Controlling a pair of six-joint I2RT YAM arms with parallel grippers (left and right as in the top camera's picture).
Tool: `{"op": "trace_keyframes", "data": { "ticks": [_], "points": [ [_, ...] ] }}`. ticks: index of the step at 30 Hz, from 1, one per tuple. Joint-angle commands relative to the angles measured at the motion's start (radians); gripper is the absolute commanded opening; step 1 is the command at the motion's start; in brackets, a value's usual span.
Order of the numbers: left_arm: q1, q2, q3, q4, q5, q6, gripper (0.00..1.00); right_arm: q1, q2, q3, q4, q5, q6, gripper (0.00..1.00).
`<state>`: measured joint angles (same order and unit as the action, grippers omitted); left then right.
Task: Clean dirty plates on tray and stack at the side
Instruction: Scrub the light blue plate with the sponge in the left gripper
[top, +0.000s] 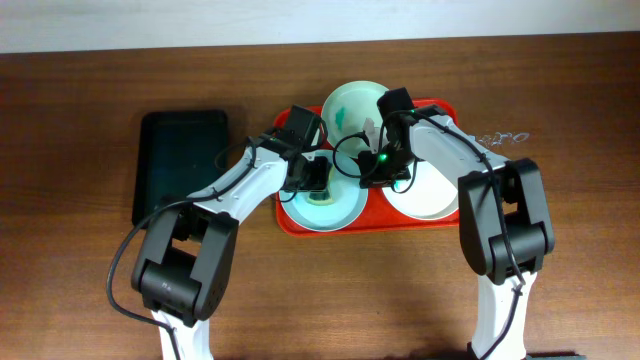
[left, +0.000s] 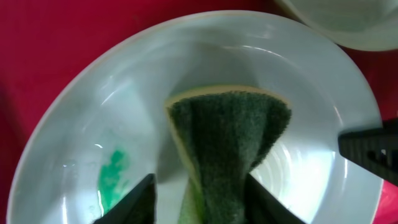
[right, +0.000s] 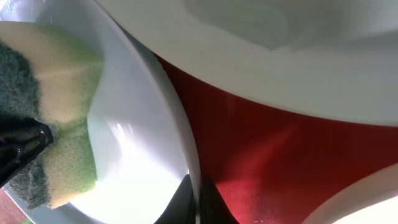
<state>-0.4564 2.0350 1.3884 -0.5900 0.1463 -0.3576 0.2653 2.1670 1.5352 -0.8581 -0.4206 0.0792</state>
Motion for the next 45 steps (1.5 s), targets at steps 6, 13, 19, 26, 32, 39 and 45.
{"op": "trace_keyframes", "data": {
  "ticks": [6, 13, 19, 26, 32, 39, 45],
  "points": [
    [0.007, -0.018, 0.043, -0.037, 0.010, 0.019, 0.47, 0.003, 0.019, -0.001, -0.001, 0.013, -0.005, 0.04],
    [-0.012, 0.016, 0.035, -0.013, 0.033, -0.018, 0.46, 0.003, 0.067, -0.001, 0.003, 0.013, -0.005, 0.04],
    [-0.015, 0.014, 0.050, -0.014, 0.033, -0.007, 0.63, 0.002, 0.067, 0.002, -0.011, 0.013, -0.005, 0.17],
    [-0.052, 0.014, 0.053, -0.016, 0.014, -0.008, 0.44, -0.004, 0.067, 0.008, -0.033, 0.013, -0.004, 0.04],
    [-0.064, 0.053, 0.052, -0.013, -0.046, -0.016, 0.17, -0.004, 0.067, 0.010, -0.053, 0.013, -0.005, 0.04],
    [-0.037, 0.058, 0.067, -0.106, -0.544, -0.016, 0.00, -0.004, 0.067, 0.094, -0.164, 0.085, -0.005, 0.04],
    [-0.012, 0.058, 0.245, -0.279, 0.050, -0.011, 0.00, -0.004, 0.067, 0.099, -0.169, 0.085, -0.004, 0.04]
  ]
}}
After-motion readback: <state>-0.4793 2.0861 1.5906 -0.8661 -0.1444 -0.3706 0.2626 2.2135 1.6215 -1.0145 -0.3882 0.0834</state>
